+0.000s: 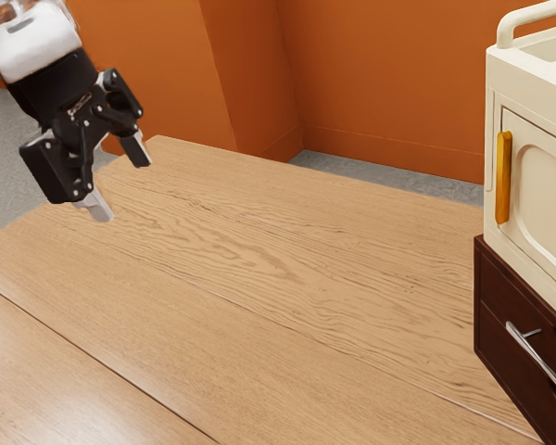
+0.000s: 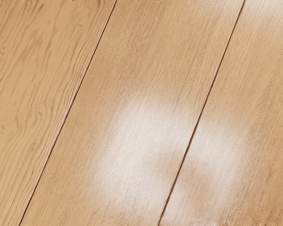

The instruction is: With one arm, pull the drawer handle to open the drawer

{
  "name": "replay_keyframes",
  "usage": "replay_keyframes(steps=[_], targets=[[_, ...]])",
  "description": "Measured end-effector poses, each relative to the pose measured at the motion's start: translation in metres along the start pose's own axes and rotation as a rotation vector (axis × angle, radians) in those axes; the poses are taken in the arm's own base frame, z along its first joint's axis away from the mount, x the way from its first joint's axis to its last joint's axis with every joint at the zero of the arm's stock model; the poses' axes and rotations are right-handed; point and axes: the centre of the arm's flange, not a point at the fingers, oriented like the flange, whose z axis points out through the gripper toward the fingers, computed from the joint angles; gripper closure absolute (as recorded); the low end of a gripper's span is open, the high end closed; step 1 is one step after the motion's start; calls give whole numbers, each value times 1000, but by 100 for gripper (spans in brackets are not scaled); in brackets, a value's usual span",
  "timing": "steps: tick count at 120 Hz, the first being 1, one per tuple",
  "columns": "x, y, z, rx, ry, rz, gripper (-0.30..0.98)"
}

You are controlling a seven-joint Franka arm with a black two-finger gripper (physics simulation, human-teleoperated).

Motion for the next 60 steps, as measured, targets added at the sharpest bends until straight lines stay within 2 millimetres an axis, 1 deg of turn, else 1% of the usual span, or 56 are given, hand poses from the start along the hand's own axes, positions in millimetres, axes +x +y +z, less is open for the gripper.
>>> replay_keyframes(steps=[6, 10, 18, 25, 29, 34, 42, 53, 60], targets=[[6, 3, 20, -29, 9, 90, 0], [5, 3, 32, -39, 21, 132, 0], [2, 10, 63, -34, 57, 210, 0], [-2, 5, 96, -26, 60, 249, 0], [-2, 3, 107, -9, 68, 279, 0], [3, 1, 110, 20, 90, 326, 1], [22, 2, 106, 73, 118, 412, 3], [62, 17, 99, 134, 148, 541, 5], [80, 27, 94, 163, 178, 606, 6]])
